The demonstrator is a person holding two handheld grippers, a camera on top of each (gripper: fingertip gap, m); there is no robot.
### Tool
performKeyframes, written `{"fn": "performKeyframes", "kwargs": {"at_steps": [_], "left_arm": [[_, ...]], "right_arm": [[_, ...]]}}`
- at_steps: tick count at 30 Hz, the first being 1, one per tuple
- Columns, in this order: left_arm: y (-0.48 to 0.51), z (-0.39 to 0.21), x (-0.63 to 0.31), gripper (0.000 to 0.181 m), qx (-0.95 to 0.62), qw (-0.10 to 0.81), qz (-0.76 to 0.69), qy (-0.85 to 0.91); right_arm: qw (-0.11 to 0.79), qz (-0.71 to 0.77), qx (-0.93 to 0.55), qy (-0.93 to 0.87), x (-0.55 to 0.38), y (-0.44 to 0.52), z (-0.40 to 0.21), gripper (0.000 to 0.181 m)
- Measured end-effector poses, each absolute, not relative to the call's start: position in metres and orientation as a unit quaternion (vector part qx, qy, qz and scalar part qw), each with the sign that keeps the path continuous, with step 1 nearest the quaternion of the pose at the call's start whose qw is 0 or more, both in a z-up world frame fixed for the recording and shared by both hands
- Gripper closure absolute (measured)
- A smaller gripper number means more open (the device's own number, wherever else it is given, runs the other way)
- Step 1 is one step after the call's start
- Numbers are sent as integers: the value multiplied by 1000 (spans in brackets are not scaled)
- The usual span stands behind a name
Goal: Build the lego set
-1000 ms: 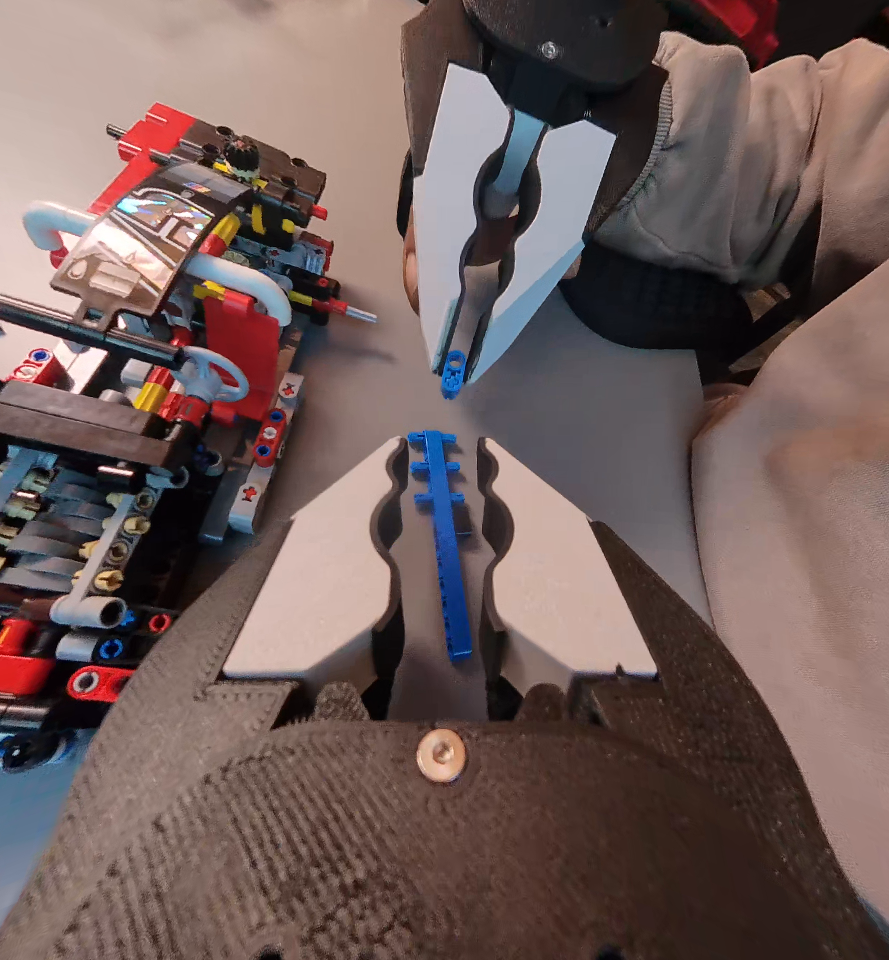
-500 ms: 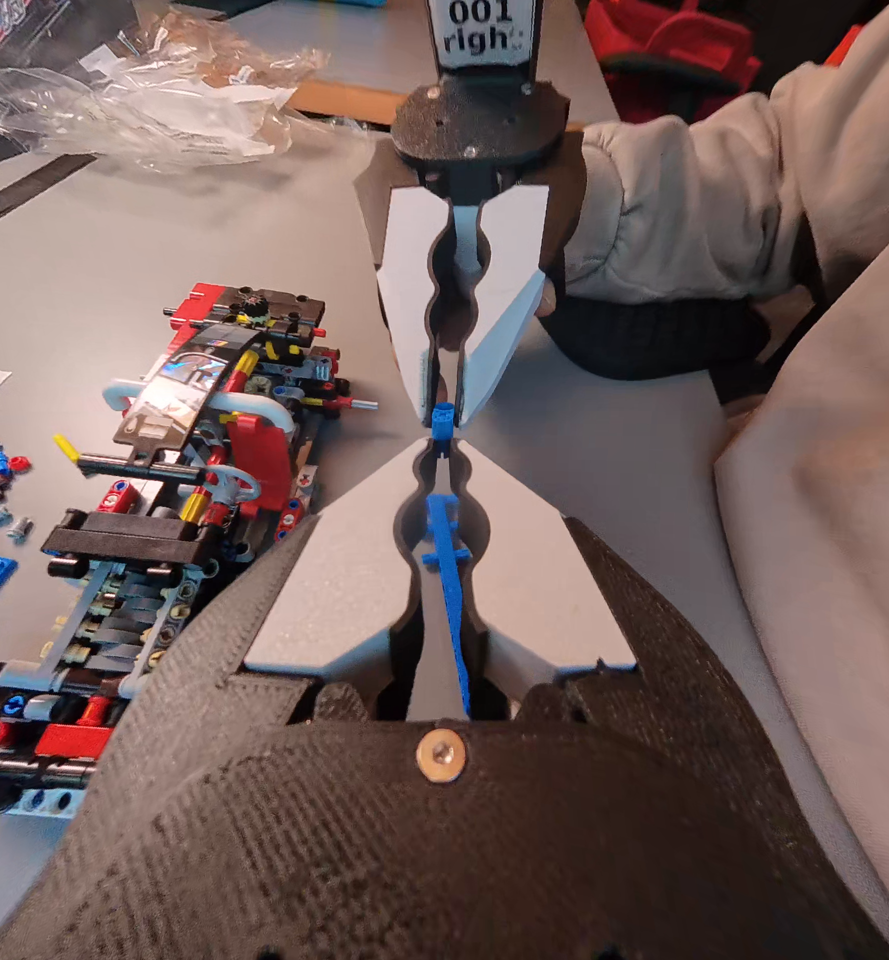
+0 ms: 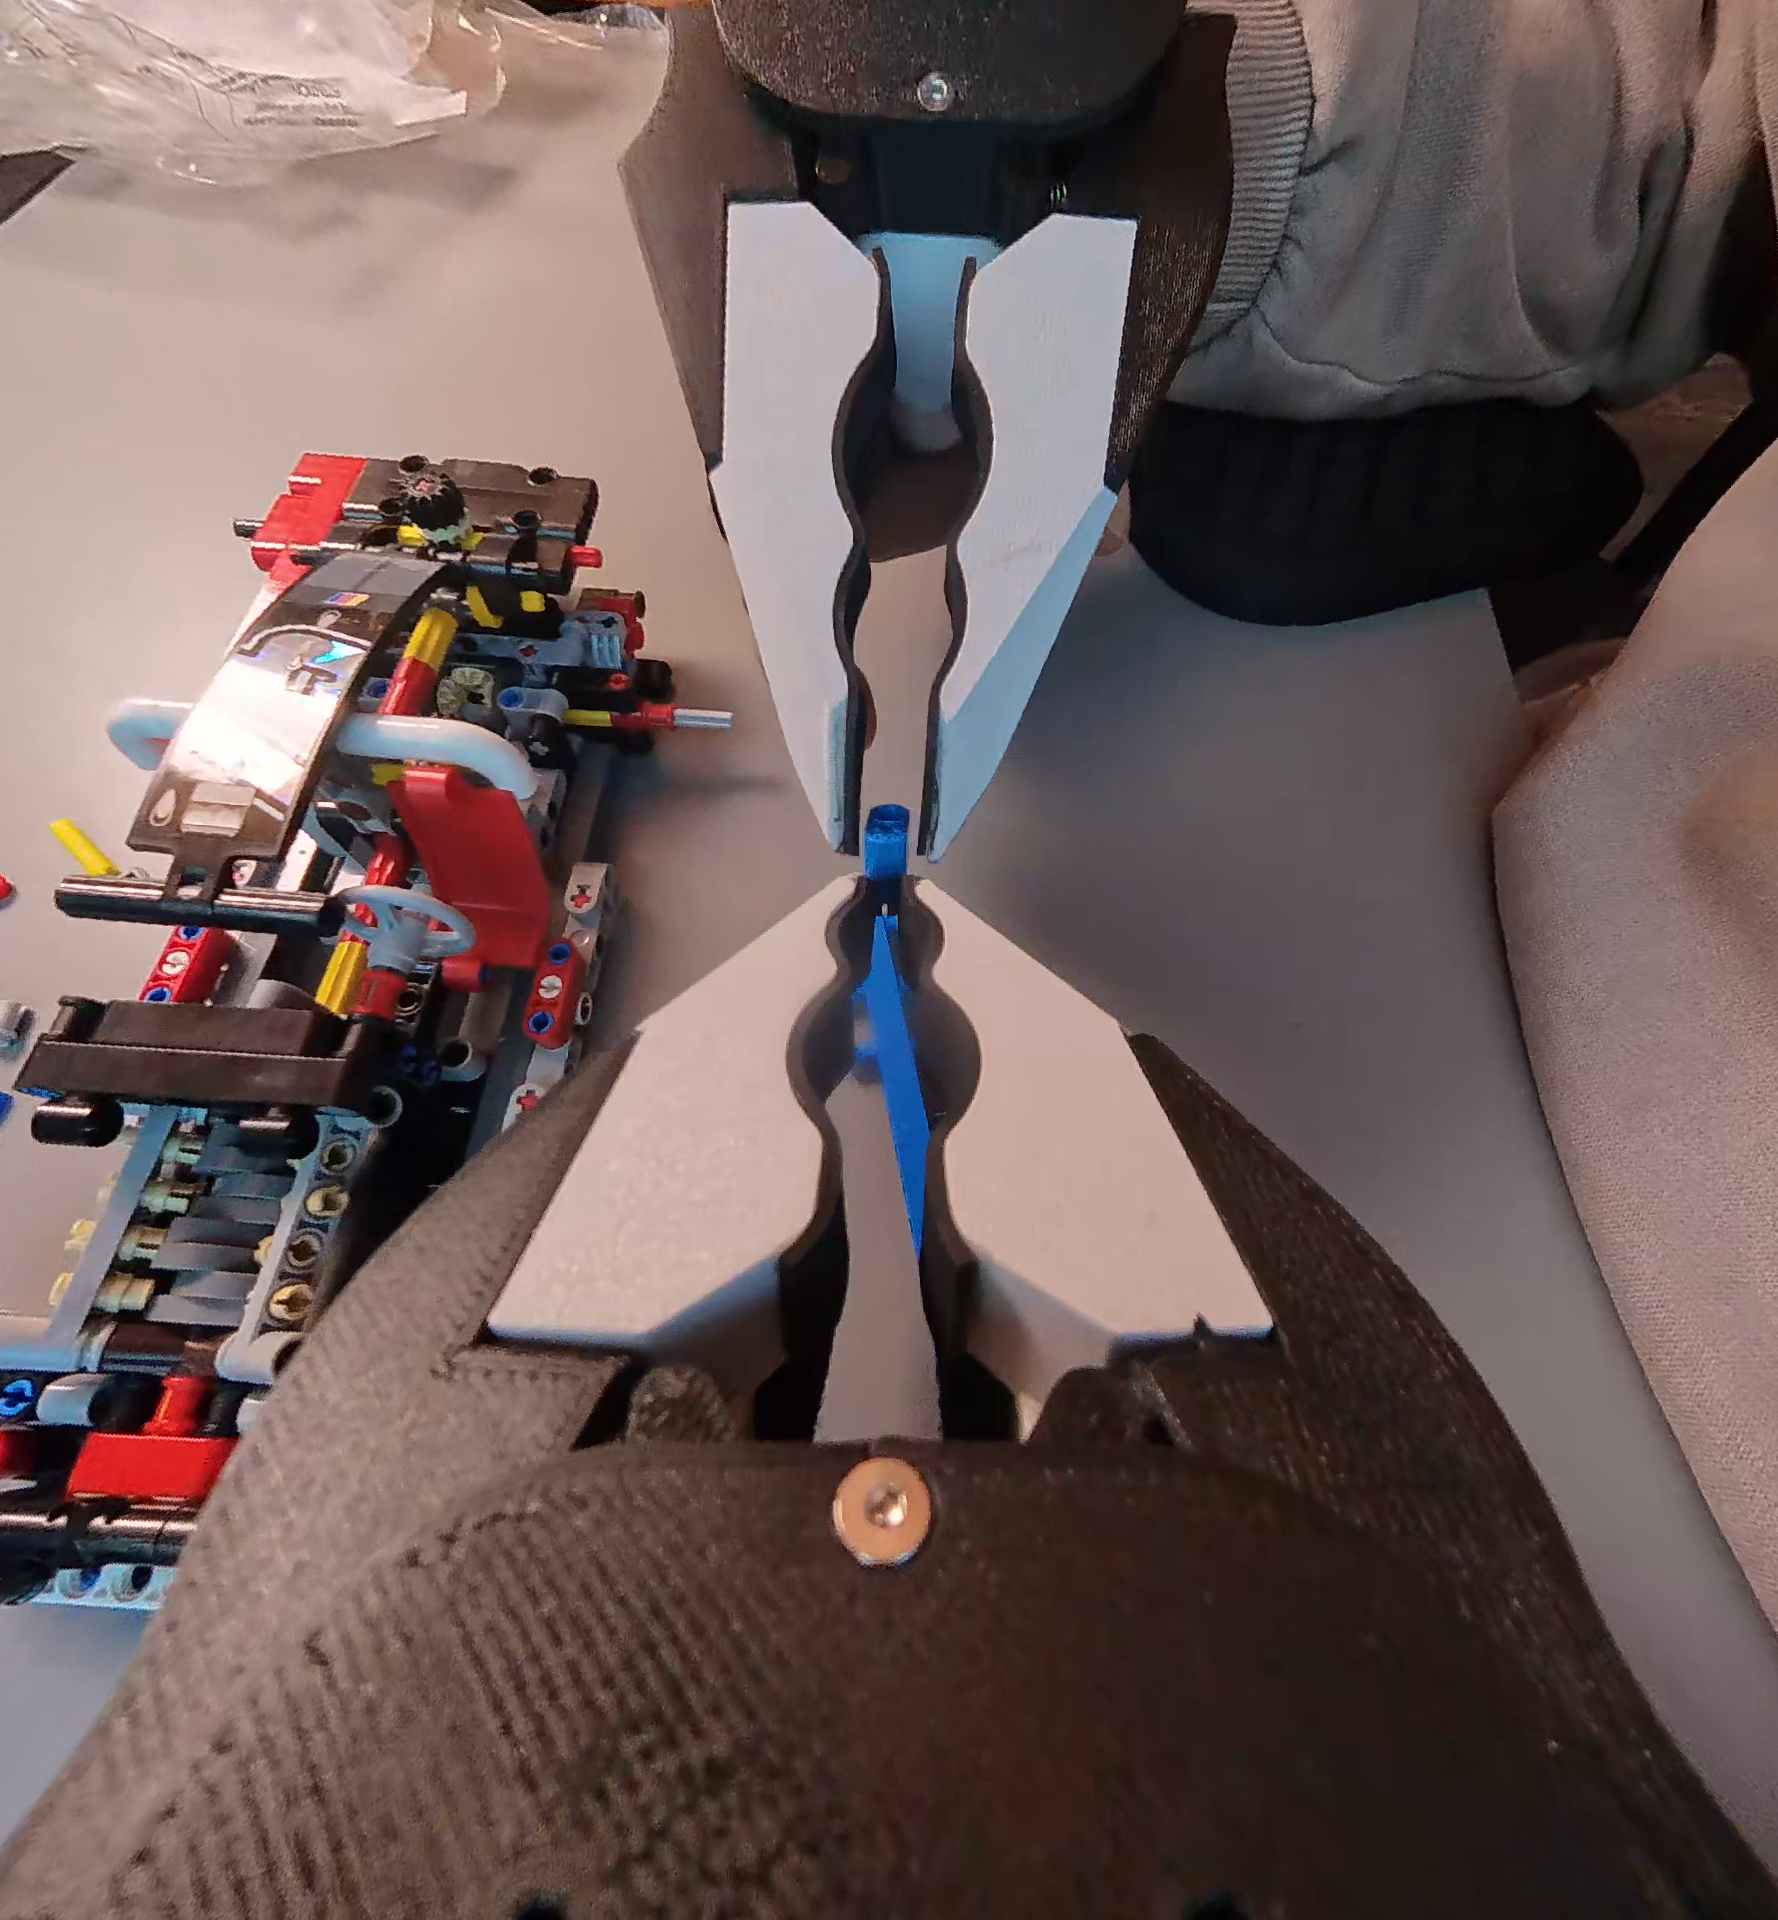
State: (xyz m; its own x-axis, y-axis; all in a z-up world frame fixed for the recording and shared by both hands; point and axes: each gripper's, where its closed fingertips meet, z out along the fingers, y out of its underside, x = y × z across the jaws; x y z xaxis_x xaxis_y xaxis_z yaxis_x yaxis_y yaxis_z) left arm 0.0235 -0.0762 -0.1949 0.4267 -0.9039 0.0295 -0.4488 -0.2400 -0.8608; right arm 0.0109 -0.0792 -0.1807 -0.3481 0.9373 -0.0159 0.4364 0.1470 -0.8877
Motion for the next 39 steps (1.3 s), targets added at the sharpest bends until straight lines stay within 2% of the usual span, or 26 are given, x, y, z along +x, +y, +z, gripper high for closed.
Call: {"fn": "performKeyframes", "kwargs": {"at_steps": [7, 11, 18, 39], "left_arm": [[-75, -198, 22, 179, -745, 404, -275, 453], [-79, -218, 4, 162, -780, 348, -252, 456], [-101, -237, -23, 160, -807, 243, -214, 494], [-110, -236, -16, 166, -800, 240, -215, 506]], "right_arm": [[281, 412, -498, -710, 13, -77, -187, 177], [264, 333, -530, -733, 33, -57, -206, 177], [240, 308, -567, -725, 50, -48, -221, 176], [220, 243, -578, -748, 60, -44, -239, 175]]}}
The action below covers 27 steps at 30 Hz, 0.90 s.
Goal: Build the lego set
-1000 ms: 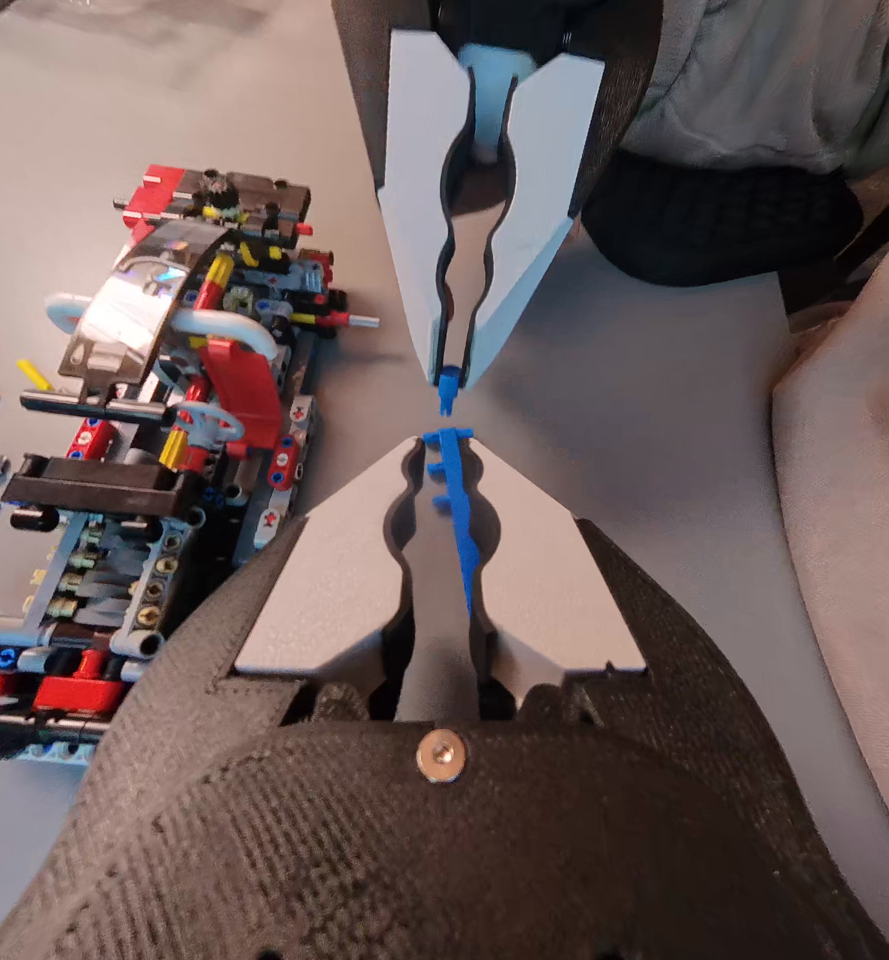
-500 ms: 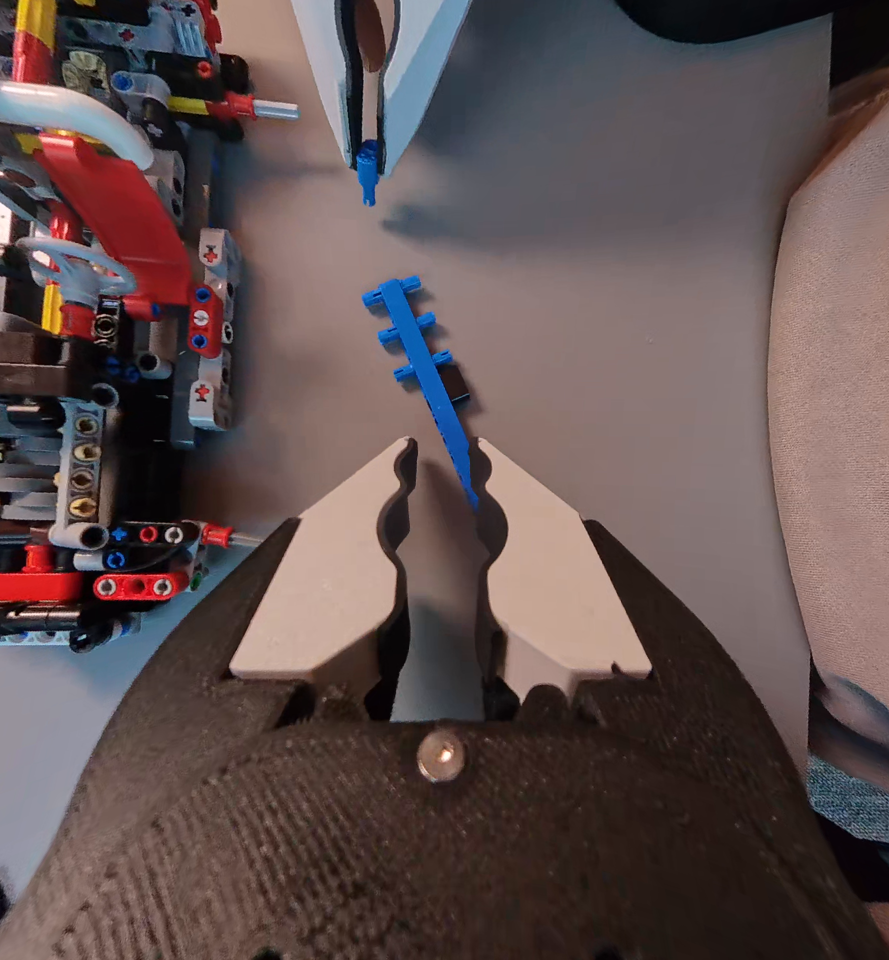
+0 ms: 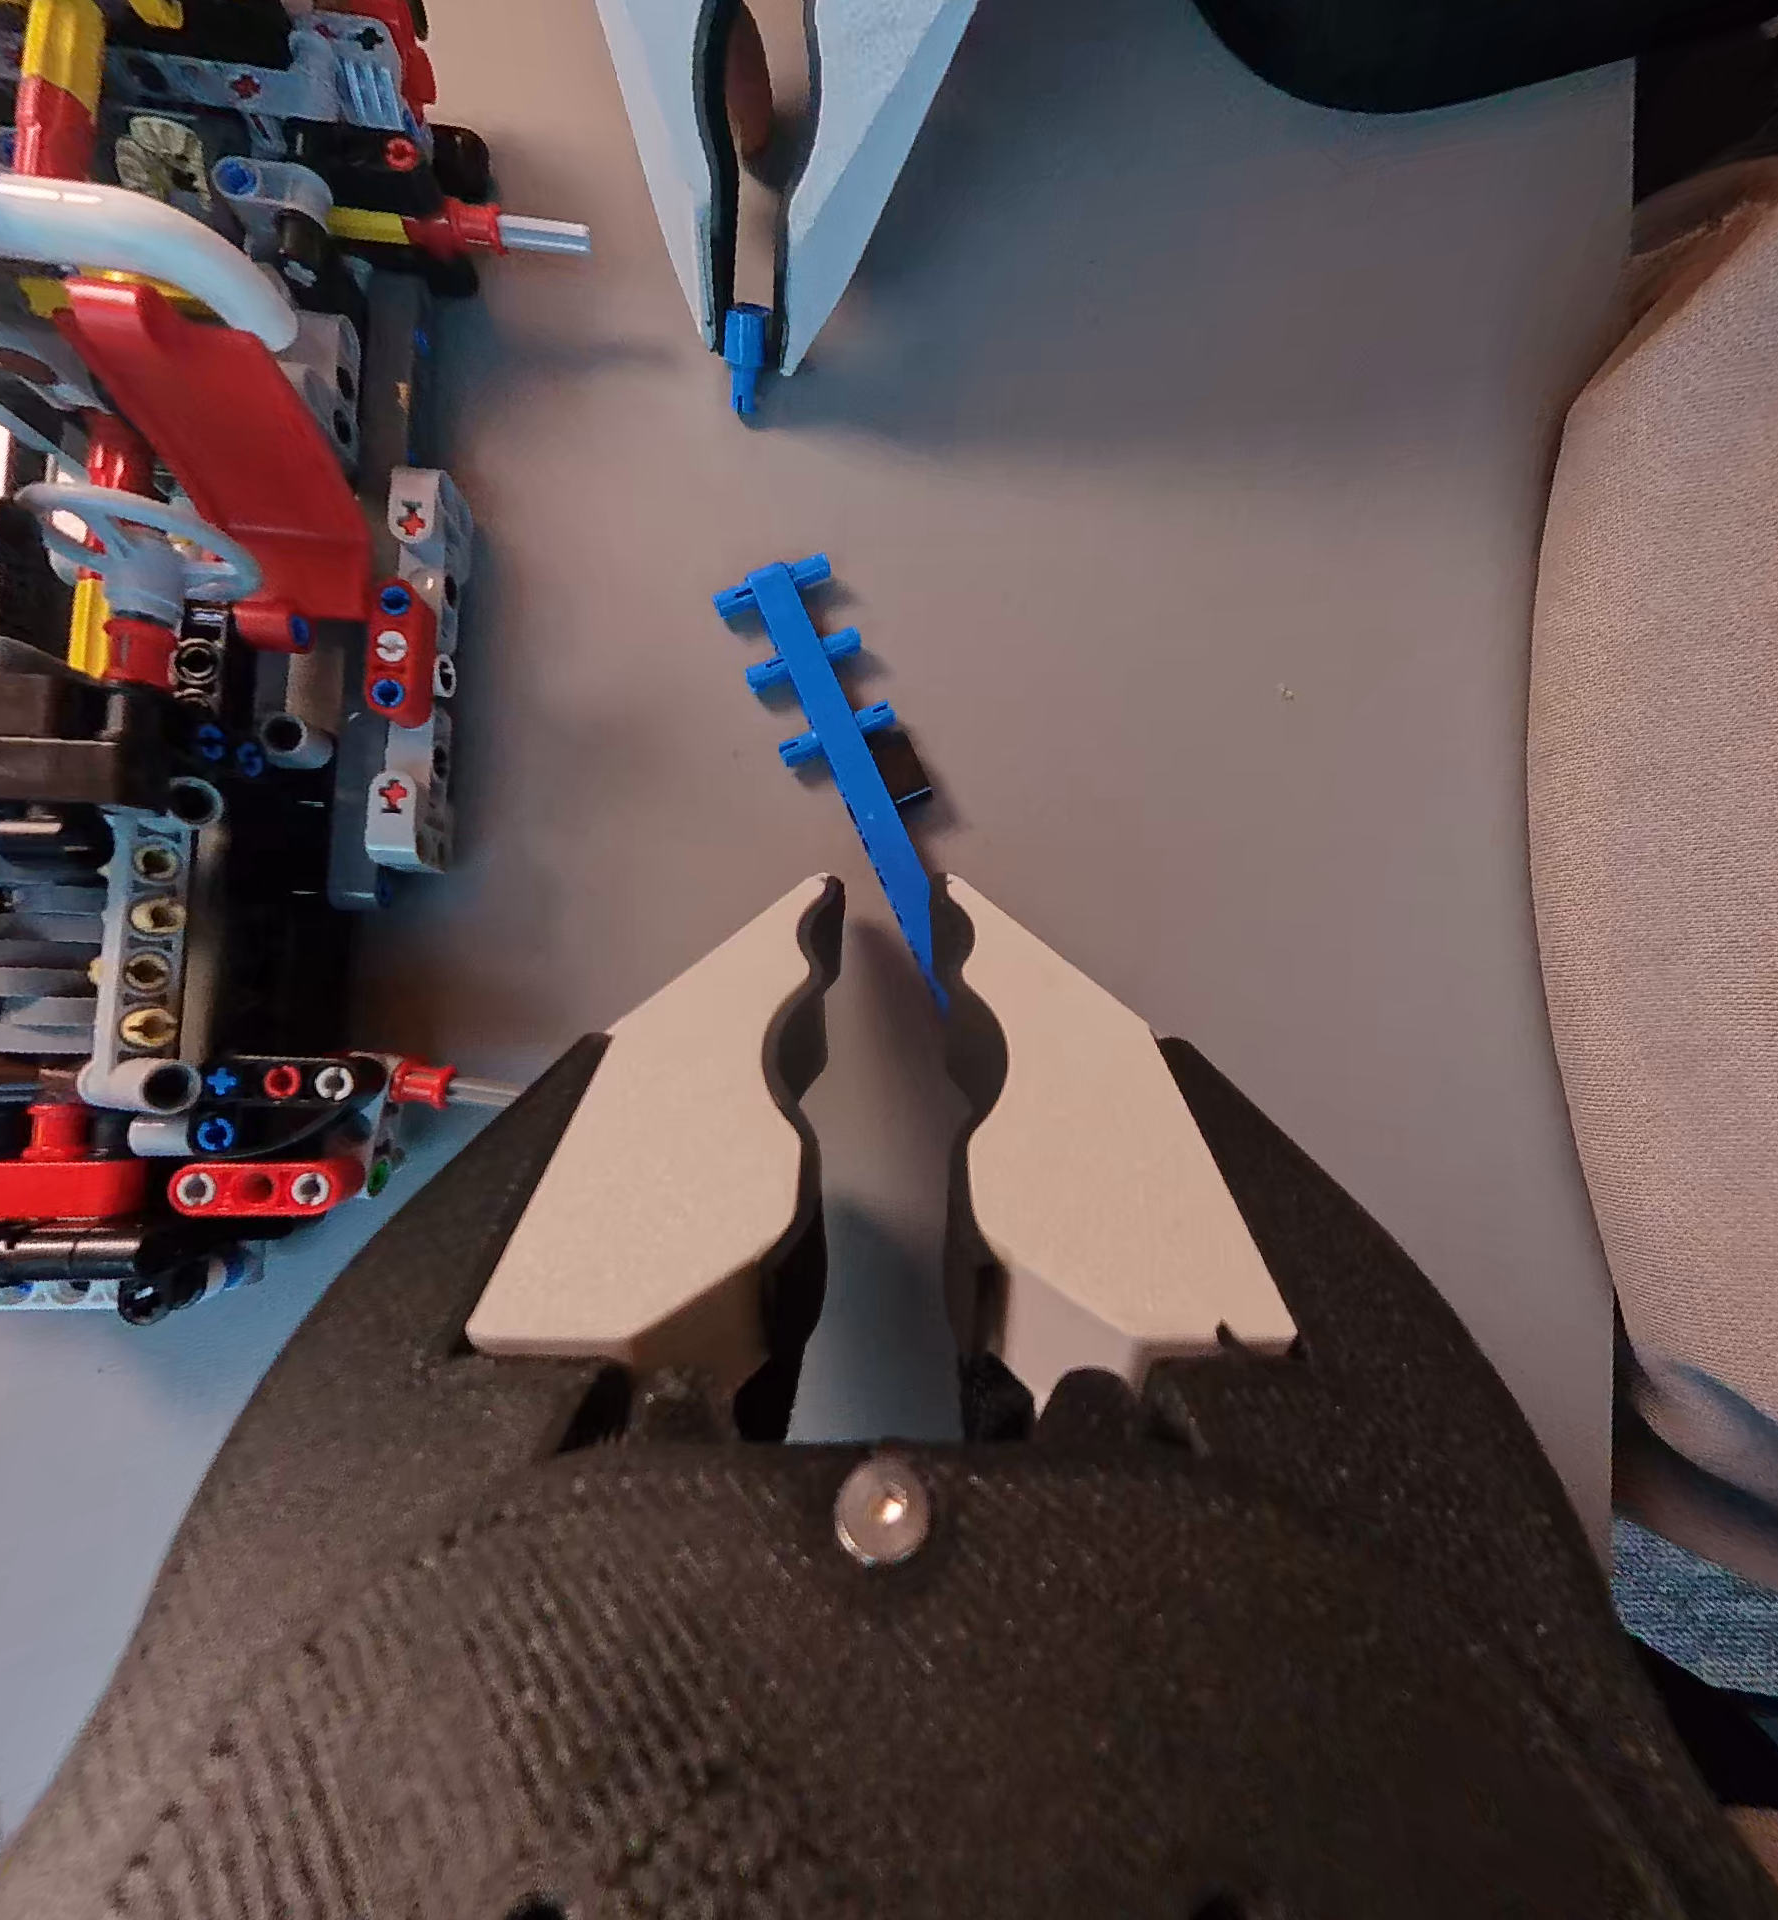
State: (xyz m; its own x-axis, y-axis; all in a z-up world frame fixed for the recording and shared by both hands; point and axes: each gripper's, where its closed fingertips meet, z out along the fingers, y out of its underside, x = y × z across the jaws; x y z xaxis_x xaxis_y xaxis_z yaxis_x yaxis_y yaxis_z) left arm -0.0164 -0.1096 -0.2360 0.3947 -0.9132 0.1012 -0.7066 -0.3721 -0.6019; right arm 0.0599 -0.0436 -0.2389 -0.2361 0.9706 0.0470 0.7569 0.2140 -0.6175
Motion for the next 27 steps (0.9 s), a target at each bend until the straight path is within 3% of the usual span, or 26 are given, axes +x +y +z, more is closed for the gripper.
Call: {"fn": "performKeyframes", "kwargs": {"at_steps": [11, 18, 23, 27], "left_arm": [[-111, -236, -15, 169, -794, 242, -223, 512], [-116, -236, -9, 172, -773, 248, -236, 534], [-117, -236, -8, 172, -767, 249, -250, 536], [-117, -236, -8, 170, -766, 252, -261, 531]], "right_arm": [[232, 252, -541, -768, 47, -55, -215, 163], [178, 221, -518, -807, 28, -71, -236, 153], [155, 227, -530, -803, 23, -72, -243, 154], [167, 225, -536, -796, 21, -70, -243, 166]]}}
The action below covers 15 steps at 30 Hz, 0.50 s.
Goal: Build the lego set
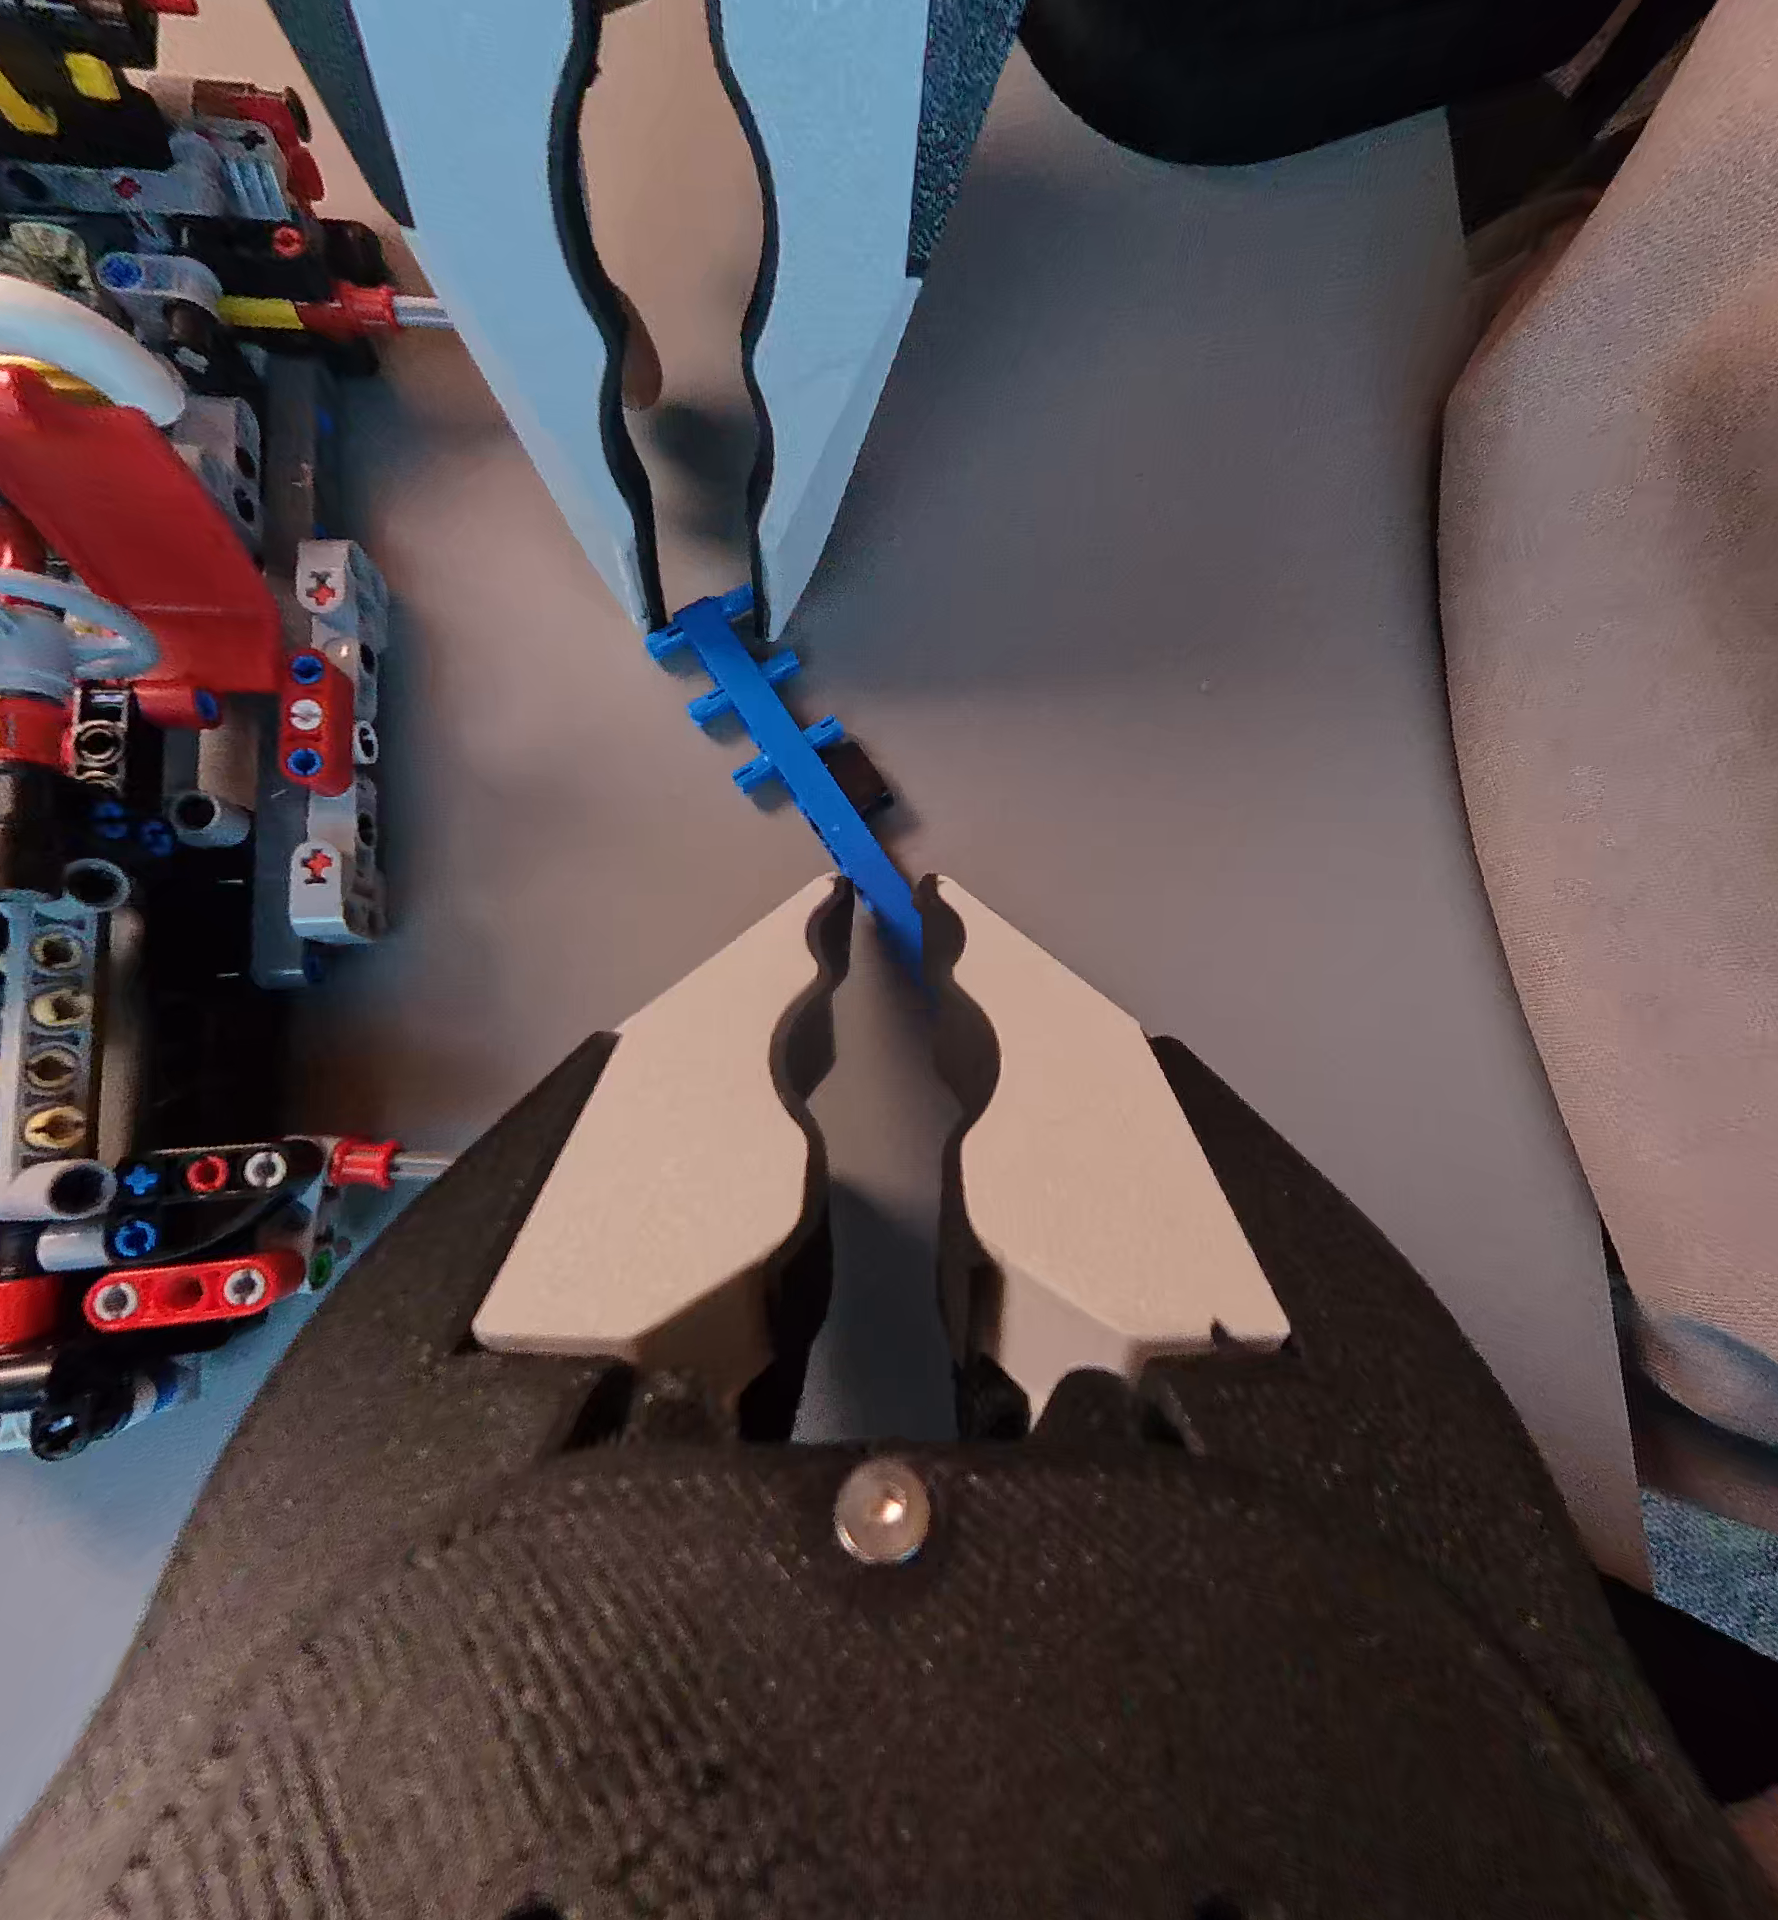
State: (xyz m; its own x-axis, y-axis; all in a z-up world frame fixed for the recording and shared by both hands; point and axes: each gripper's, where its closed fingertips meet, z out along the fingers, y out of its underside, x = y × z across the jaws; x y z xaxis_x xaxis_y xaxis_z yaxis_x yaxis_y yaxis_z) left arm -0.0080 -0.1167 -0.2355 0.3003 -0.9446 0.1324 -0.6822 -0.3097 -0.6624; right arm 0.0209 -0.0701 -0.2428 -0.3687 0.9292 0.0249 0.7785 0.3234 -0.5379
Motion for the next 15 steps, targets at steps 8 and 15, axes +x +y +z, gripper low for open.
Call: {"fn": "performKeyframes", "kwargs": {"at_steps": [8, 15], "left_arm": [[-113, -227, 8, 151, -777, 253, -351, 458], [-103, -226, 20, 170, -767, 290, -335, 464]], "right_arm": [[409, 191, -503, -737, 18, -58, -215, 172], [495, 166, -494, -696, 31, -66, -201, 172]]}}
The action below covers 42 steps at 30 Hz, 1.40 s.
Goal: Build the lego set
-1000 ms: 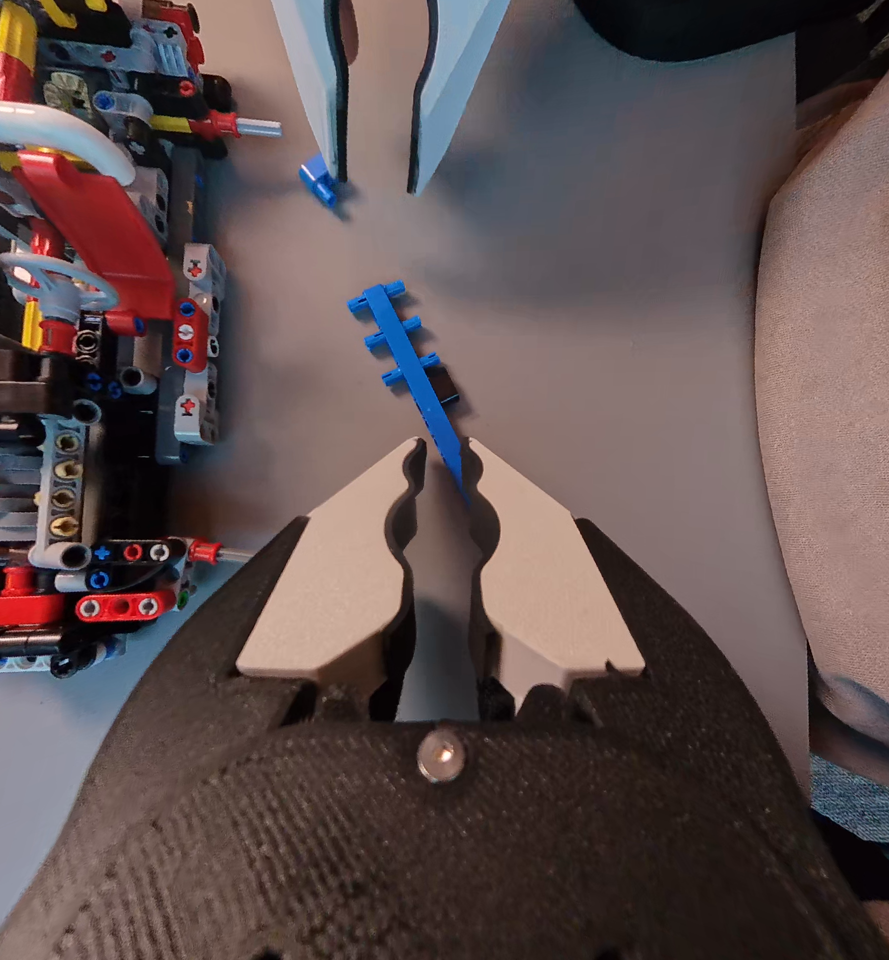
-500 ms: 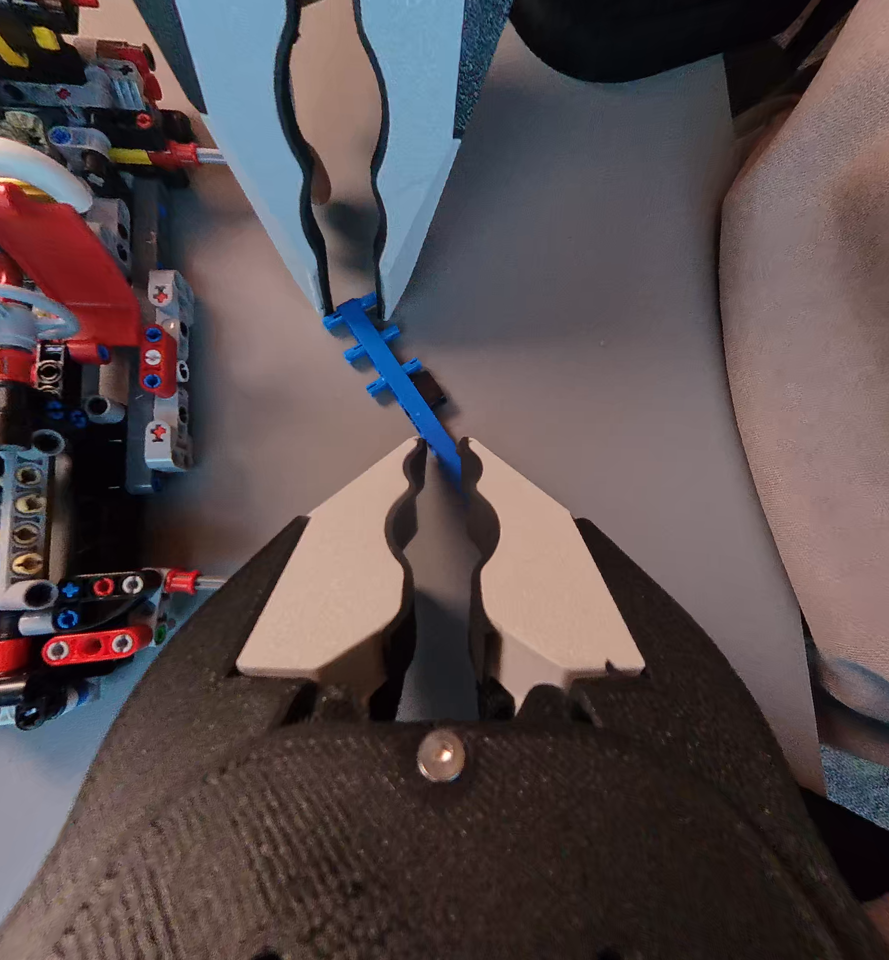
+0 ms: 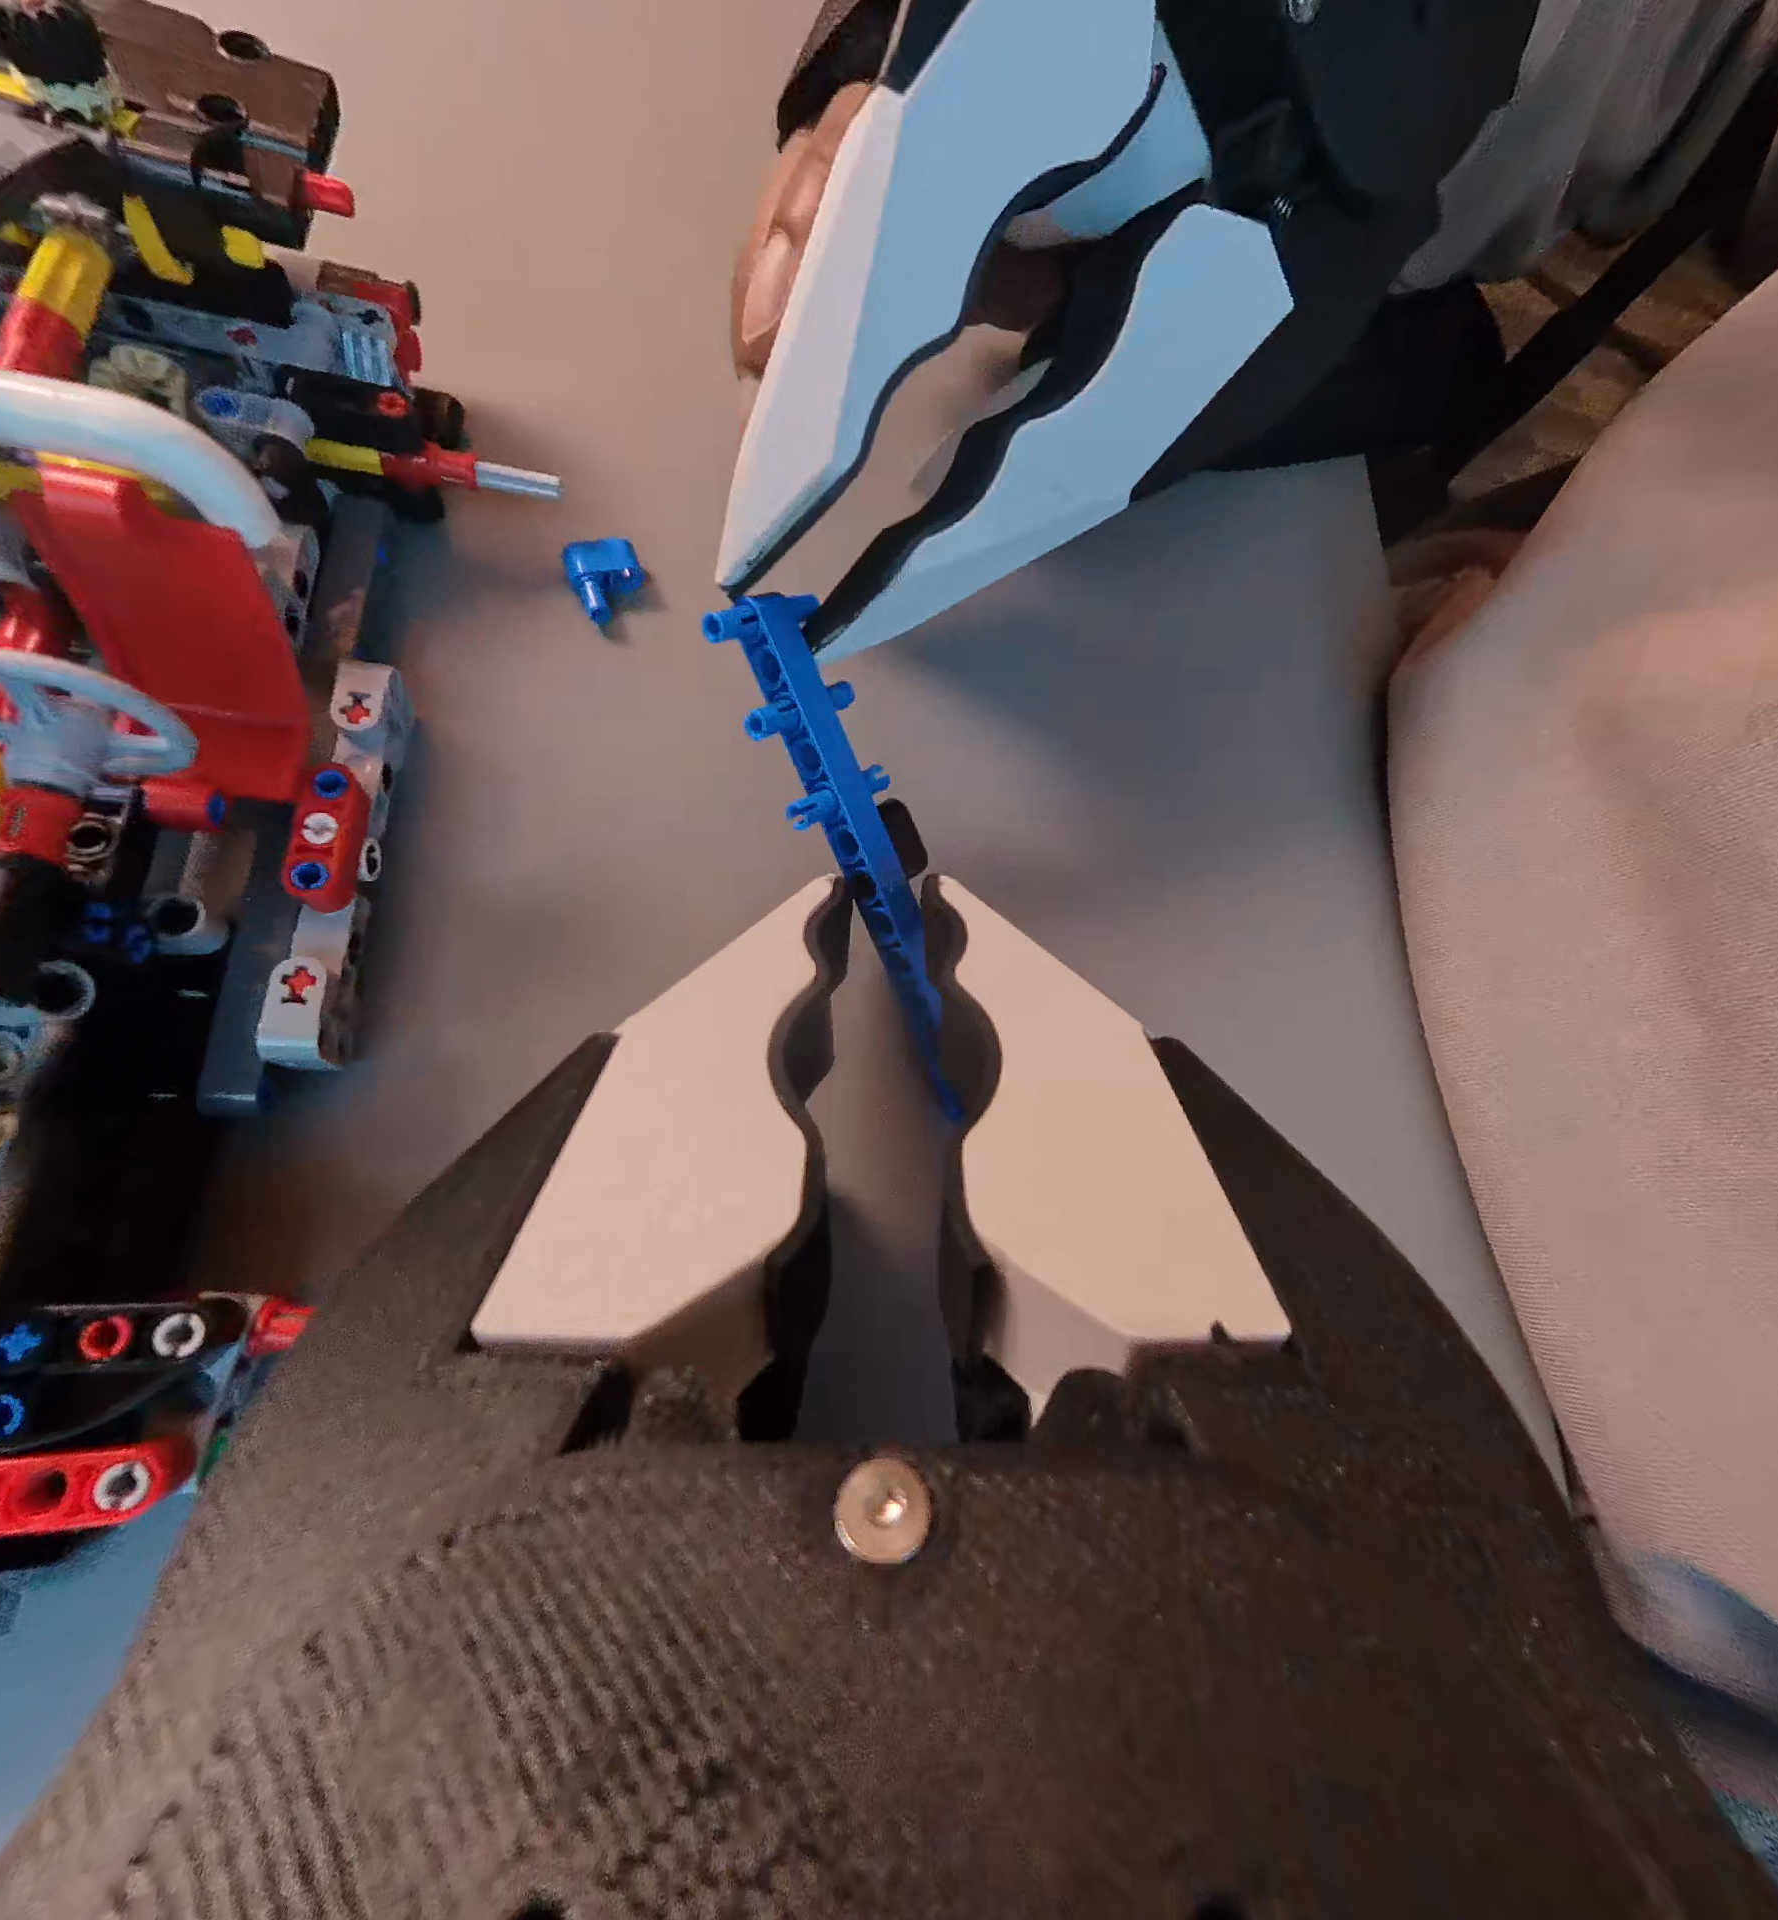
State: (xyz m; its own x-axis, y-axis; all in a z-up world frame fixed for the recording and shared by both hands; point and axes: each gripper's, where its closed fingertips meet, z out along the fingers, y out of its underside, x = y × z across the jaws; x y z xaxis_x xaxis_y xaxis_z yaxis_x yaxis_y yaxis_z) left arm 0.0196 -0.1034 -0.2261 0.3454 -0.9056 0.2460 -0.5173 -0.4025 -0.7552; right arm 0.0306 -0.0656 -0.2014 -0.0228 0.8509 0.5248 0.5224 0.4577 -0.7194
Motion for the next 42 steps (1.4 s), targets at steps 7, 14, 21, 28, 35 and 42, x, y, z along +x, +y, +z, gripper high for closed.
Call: {"fn": "performKeyframes", "kwargs": {"at_steps": [7, 14, 21, 28, 35, 42], "left_arm": [[-97, -228, 14, 173, -723, 350, -153, 575], [-97, -226, 14, 175, -722, 358, -174, 566], [-97, -236, 14, 171, -733, 340, -206, 552], [-95, -239, 13, 171, -735, 339, -200, 552], [-98, -208, 12, 157, -725, 362, -292, 507], [-65, -185, -8, 157, -747, 415, -341, 393]], "right_arm": [[339, 345, -555, -676, 37, -82, -199, 153], [288, 305, -531, -736, 36, -88, -224, 176], [281, 298, -538, -736, 35, -86, -230, 175], [276, 304, -541, -734, 37, -84, -228, 167], [292, 308, -572, -702, 53, -56, -203, 160], [243, 234, -640, -691, 63, -27, -234, 160]]}}
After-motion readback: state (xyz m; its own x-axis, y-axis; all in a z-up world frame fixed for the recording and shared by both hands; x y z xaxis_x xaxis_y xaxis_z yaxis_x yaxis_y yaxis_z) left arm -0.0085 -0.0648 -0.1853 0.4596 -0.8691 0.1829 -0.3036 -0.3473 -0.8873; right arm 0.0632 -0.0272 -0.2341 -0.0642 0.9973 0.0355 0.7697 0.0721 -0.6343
